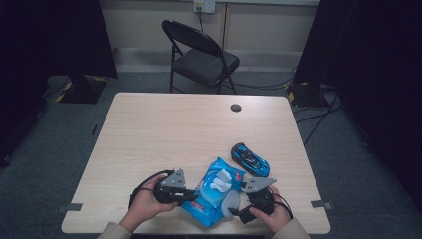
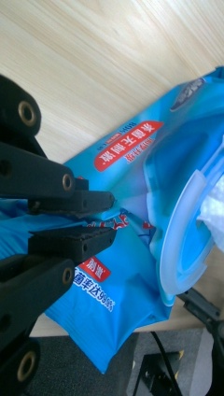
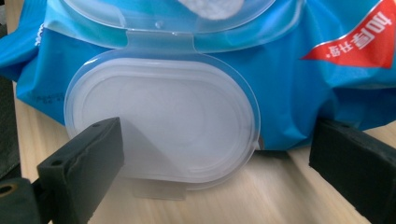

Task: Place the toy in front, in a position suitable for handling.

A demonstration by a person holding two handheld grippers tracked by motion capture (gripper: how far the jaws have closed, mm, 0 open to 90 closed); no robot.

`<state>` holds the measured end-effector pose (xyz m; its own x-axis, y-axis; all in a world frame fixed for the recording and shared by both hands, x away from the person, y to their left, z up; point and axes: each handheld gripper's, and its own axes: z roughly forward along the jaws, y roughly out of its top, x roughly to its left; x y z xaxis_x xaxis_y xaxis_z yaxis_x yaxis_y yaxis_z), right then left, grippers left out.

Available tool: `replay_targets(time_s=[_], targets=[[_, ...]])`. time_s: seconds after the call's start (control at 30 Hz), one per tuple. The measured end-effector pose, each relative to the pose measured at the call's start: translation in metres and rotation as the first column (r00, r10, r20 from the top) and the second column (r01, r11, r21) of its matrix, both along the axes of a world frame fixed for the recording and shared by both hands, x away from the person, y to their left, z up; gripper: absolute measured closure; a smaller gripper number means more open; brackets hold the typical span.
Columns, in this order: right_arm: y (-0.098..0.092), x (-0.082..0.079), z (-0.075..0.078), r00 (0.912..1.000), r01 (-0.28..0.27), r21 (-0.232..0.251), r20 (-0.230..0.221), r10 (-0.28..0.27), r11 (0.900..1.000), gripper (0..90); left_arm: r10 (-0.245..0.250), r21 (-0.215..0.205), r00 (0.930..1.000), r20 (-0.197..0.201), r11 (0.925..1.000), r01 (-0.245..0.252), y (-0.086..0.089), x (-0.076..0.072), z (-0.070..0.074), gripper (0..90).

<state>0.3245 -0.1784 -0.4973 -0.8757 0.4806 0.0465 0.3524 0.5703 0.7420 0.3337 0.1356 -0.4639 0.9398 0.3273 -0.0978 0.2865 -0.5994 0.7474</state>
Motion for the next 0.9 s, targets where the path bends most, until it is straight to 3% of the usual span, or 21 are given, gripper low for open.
replay_targets(time_s=[0.13,0.2,0.43,0.47,0.5,0.53,0.57,0.6,0.67,0.77,0.87,0.9], targets=[[0.009,0.004,0.001,0.9997,-0.010,0.002,0.020,0.010,1.000,15.7,0.057,-0.001,0.9984,-0.006,0.9984,-0.057,0.019,0.007,0.001,86.8],[0.010,0.006,0.002,0.9998,-0.017,0.021,0.012,0.016,1.000,13.9,0.069,-0.012,0.9975,-0.017,0.9976,-0.069,0.027,0.010,0.000,87.0],[0.018,0.007,-0.001,0.9992,-0.033,0.007,0.022,0.033,0.999,14.0,0.056,-0.009,0.9982,-0.023,0.9984,-0.056,0.029,0.010,0.001,87.2],[0.020,0.008,-0.001,0.9992,-0.032,0.003,0.024,0.032,0.999,13.0,0.023,-0.002,0.9997,0.001,0.9997,-0.023,0.030,0.009,0.002,86.4],[0.020,0.008,-0.001,0.9992,-0.032,0.003,0.024,0.032,0.999,13.0,0.023,-0.002,0.9997,0.001,0.9997,-0.023,0.030,0.009,0.002,85.4],[0.020,0.008,0.000,0.9992,-0.030,0.001,0.026,0.030,1.000,13.2,-0.024,0.005,0.9993,0.029,0.9997,0.024,0.030,0.009,0.003,85.4],[0.019,0.009,0.000,0.9994,-0.021,0.011,0.026,0.020,1.000,14.2,-0.056,0.002,0.9981,0.027,0.9984,0.056,0.030,0.009,0.003,76.4],[0.019,0.009,0.000,0.9994,-0.021,0.011,0.026,0.020,1.000,14.2,-0.063,-0.023,0.9979,0.013,0.9977,0.063,0.030,0.008,0.003,76.4],[0.019,0.011,0.001,0.9995,-0.017,0.018,0.025,0.017,1.000,13.9,-0.080,-0.045,0.9966,-0.020,0.9958,0.079,0.029,0.007,0.002,60.3],[0.020,0.013,0.001,0.9995,-0.017,0.018,0.026,0.017,1.000,13.7,-0.088,-0.058,0.9961,0.006,0.9944,0.088,0.023,0.008,-0.003,51.1],[0.022,0.014,0.002,0.9995,-0.016,0.015,0.027,0.016,1.000,13.2,-0.071,-0.101,0.9974,0.013,0.9923,0.072,0.014,0.009,-0.003,42.1],[0.022,0.014,0.002,0.9996,-0.015,0.017,0.025,0.015,1.000,13.1,-0.077,-0.079,0.9962,0.040,0.9937,0.080,0.012,0.009,-0.005,45.5]])
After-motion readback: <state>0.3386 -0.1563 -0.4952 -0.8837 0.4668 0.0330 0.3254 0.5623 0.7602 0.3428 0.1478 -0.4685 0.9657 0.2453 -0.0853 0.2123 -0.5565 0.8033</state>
